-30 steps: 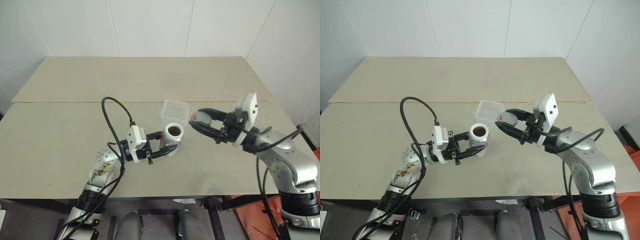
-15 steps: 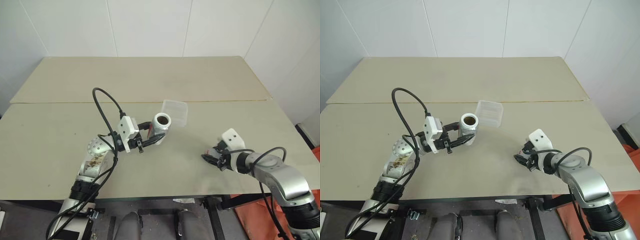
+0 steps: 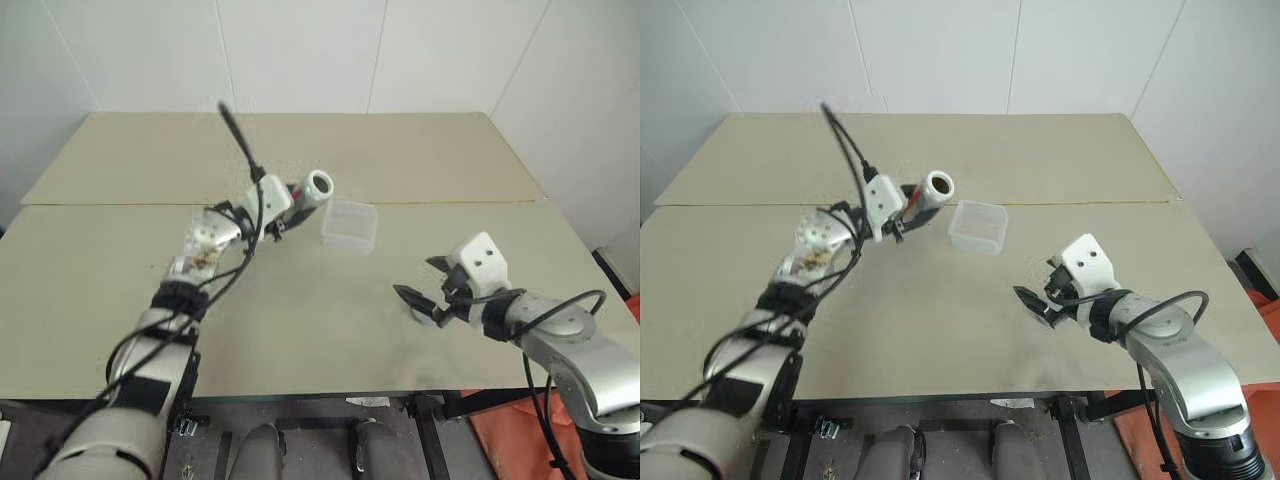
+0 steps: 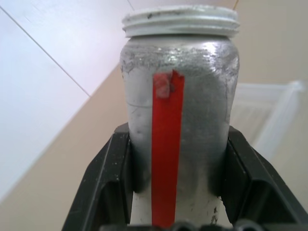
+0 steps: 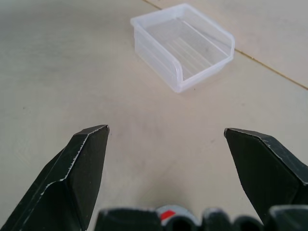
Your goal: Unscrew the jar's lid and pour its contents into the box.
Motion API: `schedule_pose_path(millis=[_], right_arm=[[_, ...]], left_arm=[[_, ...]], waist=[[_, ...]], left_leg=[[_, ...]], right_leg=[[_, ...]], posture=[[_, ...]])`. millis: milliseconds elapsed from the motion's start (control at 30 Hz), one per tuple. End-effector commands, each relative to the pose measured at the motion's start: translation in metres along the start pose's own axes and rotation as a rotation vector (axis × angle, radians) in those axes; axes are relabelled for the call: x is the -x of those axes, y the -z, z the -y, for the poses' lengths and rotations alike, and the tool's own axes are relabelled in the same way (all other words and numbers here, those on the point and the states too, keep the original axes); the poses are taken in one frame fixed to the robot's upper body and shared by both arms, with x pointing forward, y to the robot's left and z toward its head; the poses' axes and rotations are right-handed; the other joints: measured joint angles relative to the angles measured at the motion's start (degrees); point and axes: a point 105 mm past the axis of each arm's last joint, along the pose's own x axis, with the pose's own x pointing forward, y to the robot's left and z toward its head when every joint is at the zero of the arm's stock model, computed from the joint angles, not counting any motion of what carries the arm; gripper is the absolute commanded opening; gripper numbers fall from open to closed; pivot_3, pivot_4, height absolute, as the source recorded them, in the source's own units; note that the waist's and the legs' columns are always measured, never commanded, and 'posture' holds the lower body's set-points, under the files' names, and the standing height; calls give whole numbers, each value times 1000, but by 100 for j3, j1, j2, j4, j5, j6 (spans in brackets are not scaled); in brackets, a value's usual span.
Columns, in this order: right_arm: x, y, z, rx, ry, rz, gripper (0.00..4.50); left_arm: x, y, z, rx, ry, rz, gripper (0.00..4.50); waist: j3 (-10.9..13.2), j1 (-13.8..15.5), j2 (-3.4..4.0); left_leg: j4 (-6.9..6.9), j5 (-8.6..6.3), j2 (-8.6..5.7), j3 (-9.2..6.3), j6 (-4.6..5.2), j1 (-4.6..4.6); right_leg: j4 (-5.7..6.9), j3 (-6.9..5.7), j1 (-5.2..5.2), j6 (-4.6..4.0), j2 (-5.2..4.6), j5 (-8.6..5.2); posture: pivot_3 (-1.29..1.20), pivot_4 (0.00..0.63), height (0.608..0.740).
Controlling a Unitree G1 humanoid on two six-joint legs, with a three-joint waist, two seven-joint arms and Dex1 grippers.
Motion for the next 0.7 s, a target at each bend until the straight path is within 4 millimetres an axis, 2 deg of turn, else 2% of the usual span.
schedule_pose_path(millis=[33,167,267,300,400,600,700], right_arm=[[8,-19,4,58,43,79,4449],[12,-15,2,61,64,72,4449],[16,-13,1,38,89,75,4449],[17,-12,0,35,94,72,4449],[21,-1,-2,40,126,41,4449],[27,4,-5,13,171,34,4449],[30,5,-5,5,187,32,4449]], left_arm=[[-18,-19,-15,-355,9,-43,1991],[-36,-33,-23,-732,17,-99,1991],[-48,-46,-26,-1164,-2,-99,1991],[-52,-50,-24,-1308,10,-78,1991],[-63,-62,-13,-1517,49,-16,1991],[-75,-71,0,-1742,100,35,1991],[-78,-73,1,-1745,103,24,1991]], waist=[[0,18,-1],[0,76,0],[1,113,-1],[2,126,-3],[2,165,-4],[3,156,-6],[4,124,-6]], left_leg=[[0,0,-2,-1,0,-8],[-1,-3,-8,-1,3,-40],[0,-6,-15,-1,5,-64],[0,-6,-19,-1,4,-69],[0,-8,-22,-1,1,-77],[6,-11,-21,1,-5,-79],[6,-11,-20,0,-5,-77]], right_leg=[[-3,-2,-2,2,-2,1],[-43,-6,-11,2,-10,23],[-57,-7,-24,10,-19,28],[-58,-6,-29,11,-20,28],[-59,-7,-34,18,-23,26],[-52,-5,-43,35,-25,15],[-47,-5,-43,40,-23,12]], posture=[[0,150,740],[0,150,740],[0,150,740],[0,150,740],[0,150,740],[0,150,740],[0,150,740]])
